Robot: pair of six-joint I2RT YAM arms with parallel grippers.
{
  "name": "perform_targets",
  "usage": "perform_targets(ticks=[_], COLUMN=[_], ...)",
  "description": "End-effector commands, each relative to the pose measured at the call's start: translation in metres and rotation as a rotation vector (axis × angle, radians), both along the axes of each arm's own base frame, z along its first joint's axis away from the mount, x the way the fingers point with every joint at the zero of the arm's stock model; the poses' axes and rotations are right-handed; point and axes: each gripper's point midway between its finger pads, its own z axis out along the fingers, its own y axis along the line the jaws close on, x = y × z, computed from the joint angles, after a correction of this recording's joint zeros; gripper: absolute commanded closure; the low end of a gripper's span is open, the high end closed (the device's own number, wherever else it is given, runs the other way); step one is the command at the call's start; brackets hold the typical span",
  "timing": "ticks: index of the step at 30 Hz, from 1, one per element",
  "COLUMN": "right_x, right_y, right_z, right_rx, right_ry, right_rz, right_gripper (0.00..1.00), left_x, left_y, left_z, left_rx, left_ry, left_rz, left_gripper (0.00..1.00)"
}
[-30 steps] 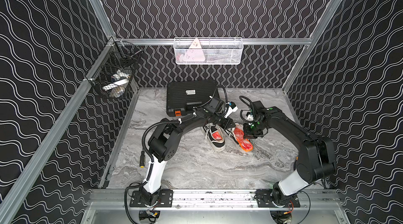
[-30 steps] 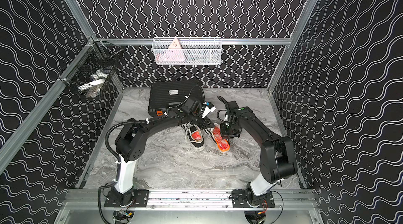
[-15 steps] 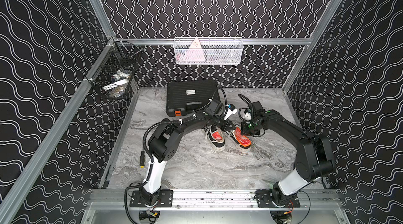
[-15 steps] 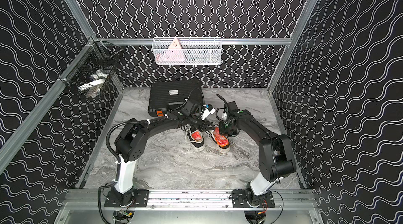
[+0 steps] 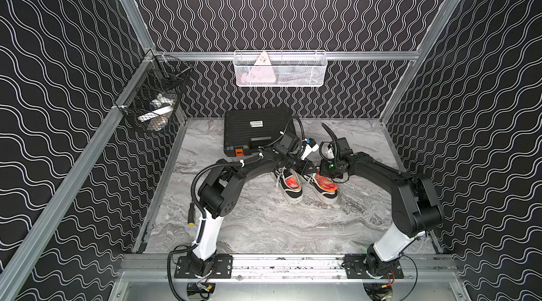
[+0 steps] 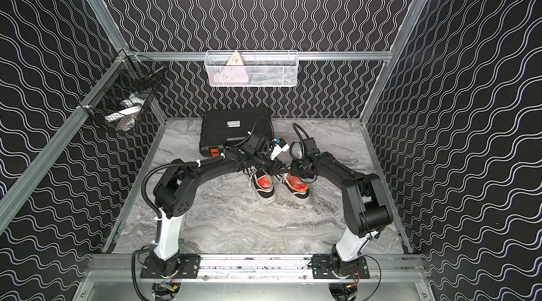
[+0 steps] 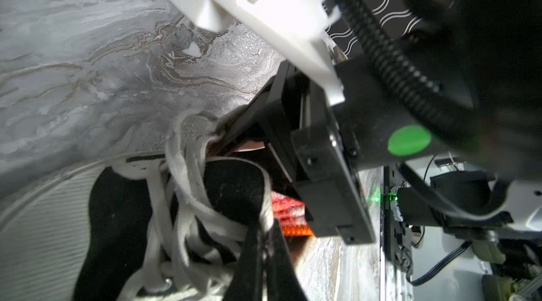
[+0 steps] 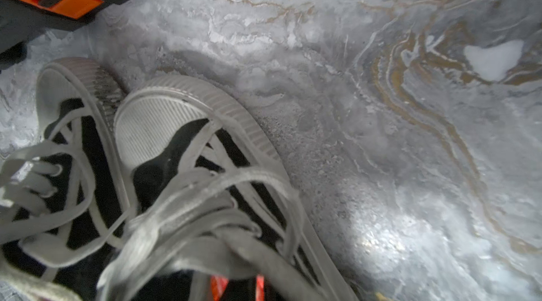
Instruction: Insert the insole into the shoe
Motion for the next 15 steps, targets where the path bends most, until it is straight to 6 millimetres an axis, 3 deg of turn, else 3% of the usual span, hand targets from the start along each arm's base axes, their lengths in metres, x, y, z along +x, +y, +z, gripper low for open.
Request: perform_targets(ticks=[1, 3, 6, 9, 13, 15], right_x=[0.006, -0.001, -0.011, -0.031, -0.067, -0.079], right_y=[-0.007, -0.014, -0.032, -0.050, -0.063, -0.060], right_z=[0.015, 0.035, 0.067, 0.078, 0.064, 0.061], right_rx=[-0.025, -0.050, -0.115, -0.175, -0.192, -0.153], right_ry=[-0.045, -0.066, -0.104, -0.050, 0.124, 0.161], right_rz=[-0.035, -0.032, -0.049, -0.057, -0.070, -0.096], right_gripper=[0.78, 0.67, 0.59, 0.52, 0.43, 0.42], left_x=[0.009, 0.010, 0.011, 0.012, 0.013, 0.014], left_y=[-0.001, -0.001, 0.000, 0.001, 0.000, -0.001], left_z=[0.016, 0.016, 0.015, 0.012, 0.010, 0.011], left_rx=[-0.029, -0.030, -0.027, -0.019, -0.024, -0.030], left_ry=[-0.031, -0.037, -0.039, -0.040, -0.033, -0.036], left_rz=[0.030, 0.036, 0.042, 0.046, 0.047, 0.048], left_gripper=[1.00, 1.00, 1.00, 1.00, 1.00, 1.00])
